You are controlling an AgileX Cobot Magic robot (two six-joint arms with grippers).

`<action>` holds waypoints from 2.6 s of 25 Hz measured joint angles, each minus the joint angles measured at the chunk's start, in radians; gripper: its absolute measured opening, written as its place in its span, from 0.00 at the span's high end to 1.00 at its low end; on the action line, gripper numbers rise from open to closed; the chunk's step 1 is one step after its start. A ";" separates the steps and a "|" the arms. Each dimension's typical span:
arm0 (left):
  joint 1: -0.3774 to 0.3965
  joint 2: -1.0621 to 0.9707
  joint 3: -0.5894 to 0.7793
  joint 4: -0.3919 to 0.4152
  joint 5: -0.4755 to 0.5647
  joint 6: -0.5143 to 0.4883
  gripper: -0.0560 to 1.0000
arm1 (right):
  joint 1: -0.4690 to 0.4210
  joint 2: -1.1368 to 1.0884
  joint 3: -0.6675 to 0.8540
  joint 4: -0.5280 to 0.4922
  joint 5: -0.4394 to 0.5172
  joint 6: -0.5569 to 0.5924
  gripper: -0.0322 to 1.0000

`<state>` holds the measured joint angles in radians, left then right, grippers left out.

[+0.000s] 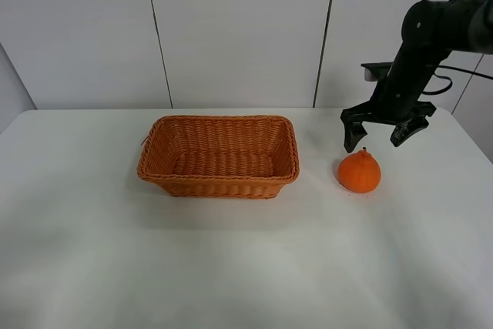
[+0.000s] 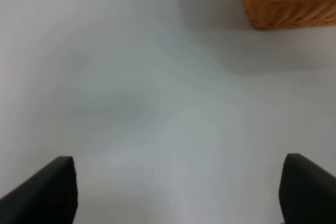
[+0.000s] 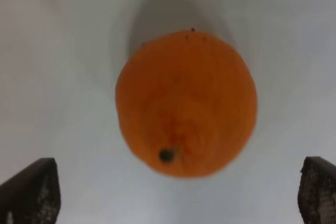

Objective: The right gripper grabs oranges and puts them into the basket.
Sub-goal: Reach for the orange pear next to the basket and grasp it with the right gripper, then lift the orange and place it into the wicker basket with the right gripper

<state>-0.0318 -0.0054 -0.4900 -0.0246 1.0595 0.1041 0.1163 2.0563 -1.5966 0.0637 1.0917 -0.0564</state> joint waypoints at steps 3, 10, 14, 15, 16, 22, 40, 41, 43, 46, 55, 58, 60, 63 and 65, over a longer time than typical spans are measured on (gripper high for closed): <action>0.000 0.000 0.000 0.000 0.000 0.000 0.11 | 0.000 0.060 0.000 0.000 -0.030 0.000 0.30; 0.000 0.000 0.000 0.000 0.000 0.000 0.11 | 0.000 0.159 0.000 0.000 -0.099 0.005 0.30; 0.000 0.000 0.000 0.000 0.000 0.000 0.11 | 0.000 0.180 0.000 0.000 -0.115 0.007 0.30; 0.000 0.000 0.000 0.000 0.000 0.000 0.11 | 0.000 0.181 0.000 0.000 -0.115 0.007 0.32; 0.000 0.000 0.000 0.000 0.000 0.000 0.11 | 0.000 0.182 0.000 0.000 -0.115 0.007 0.35; 0.000 0.000 0.000 0.000 0.000 0.000 0.11 | 0.000 0.181 -0.008 0.000 -0.099 0.007 0.78; 0.000 0.000 0.000 0.000 0.000 0.000 0.11 | 0.002 -0.035 -0.345 -0.001 0.124 0.027 0.84; 0.000 0.000 0.000 0.000 0.000 0.000 0.11 | 0.005 -0.045 -0.355 -0.002 0.127 0.034 0.84; 0.000 0.000 0.000 0.000 0.000 0.000 0.11 | 0.024 -0.064 -0.379 -0.009 0.129 0.041 0.84; 0.000 0.000 0.000 0.000 0.000 0.000 0.11 | 0.089 -0.075 -0.424 -0.019 0.132 0.045 0.84; 0.000 0.000 0.000 0.000 0.000 0.000 0.11 | 0.384 -0.042 -0.500 -0.019 0.122 0.046 0.84; 0.000 0.000 0.000 0.000 0.000 0.000 0.11 | 0.459 0.019 -0.500 -0.020 0.078 0.046 0.84; 0.000 0.000 0.000 0.000 0.000 0.000 0.11 | 0.491 0.075 -0.500 -0.032 0.023 0.046 0.84; 0.000 0.000 0.000 0.000 0.000 0.000 0.11 | 0.519 0.159 -0.500 -0.057 -0.065 0.046 0.84; 0.000 0.000 0.000 0.000 0.000 0.000 0.11 | 0.523 0.216 -0.500 -0.064 -0.113 0.046 0.84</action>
<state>-0.0318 -0.0054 -0.4900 -0.0246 1.0595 0.1041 0.6398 2.2720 -2.0968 0.0000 0.9783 -0.0106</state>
